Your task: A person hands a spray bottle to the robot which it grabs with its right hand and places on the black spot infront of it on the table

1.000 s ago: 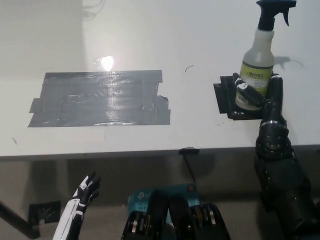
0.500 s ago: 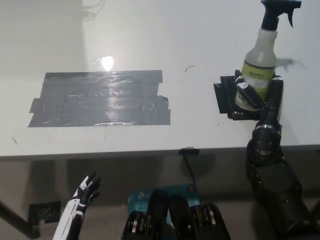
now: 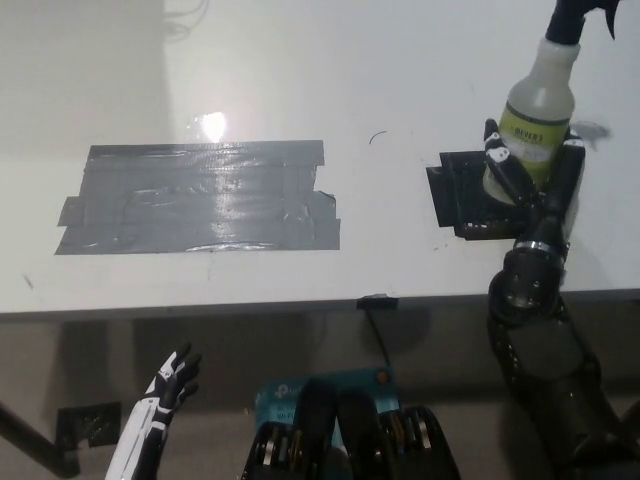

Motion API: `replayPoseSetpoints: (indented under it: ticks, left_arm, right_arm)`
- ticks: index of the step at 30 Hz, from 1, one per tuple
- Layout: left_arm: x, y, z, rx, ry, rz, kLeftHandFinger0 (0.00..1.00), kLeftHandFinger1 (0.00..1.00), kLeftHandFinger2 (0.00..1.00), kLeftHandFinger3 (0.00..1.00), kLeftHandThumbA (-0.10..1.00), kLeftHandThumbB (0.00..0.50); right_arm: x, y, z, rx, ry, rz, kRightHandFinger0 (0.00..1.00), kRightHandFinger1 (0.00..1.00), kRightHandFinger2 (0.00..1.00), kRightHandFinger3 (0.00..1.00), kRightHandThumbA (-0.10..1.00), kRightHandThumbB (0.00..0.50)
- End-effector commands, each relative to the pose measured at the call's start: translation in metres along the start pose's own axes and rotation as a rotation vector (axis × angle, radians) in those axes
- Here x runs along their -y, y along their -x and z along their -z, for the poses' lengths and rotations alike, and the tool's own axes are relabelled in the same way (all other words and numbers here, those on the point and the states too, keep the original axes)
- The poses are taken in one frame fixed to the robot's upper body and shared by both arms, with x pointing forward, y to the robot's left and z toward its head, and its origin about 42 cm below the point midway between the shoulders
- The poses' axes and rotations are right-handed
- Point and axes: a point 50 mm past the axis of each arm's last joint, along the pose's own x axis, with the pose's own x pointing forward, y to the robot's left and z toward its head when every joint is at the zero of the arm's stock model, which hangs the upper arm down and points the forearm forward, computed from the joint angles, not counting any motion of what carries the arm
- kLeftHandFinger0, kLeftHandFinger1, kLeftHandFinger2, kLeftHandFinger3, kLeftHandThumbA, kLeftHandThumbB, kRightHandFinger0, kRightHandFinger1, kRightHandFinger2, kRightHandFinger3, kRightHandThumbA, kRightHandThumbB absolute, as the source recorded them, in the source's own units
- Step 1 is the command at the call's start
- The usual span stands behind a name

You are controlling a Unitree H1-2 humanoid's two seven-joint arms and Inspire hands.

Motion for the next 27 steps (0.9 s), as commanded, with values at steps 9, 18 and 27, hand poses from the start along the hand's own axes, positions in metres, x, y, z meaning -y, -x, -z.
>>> replayPoseSetpoints:
  ticks: [9,18,27]
  left_arm:
    - [-0.004,-0.005,-0.013,0.064,-0.016,-0.006,1.00,1.00,1.00,1.00,1.00,0.012]
    - [-0.003,-0.006,-0.015,0.068,-0.019,0.002,1.00,1.00,1.00,1.00,1.00,0.000]
    - [-0.003,-0.007,-0.014,0.077,-0.013,0.003,1.00,1.00,1.00,1.00,1.00,0.005]
  right_arm:
    - [-0.026,-0.019,-0.058,0.218,-0.157,-0.029,0.00,0.07,0.29,0.22,0.70,0.362]
    - [-0.032,-0.011,-0.049,0.188,-0.136,-0.043,0.02,0.11,0.32,0.22,0.70,0.379]
    - [-0.034,-0.010,-0.034,0.137,-0.085,-0.044,0.02,0.14,0.32,0.18,0.75,0.383]
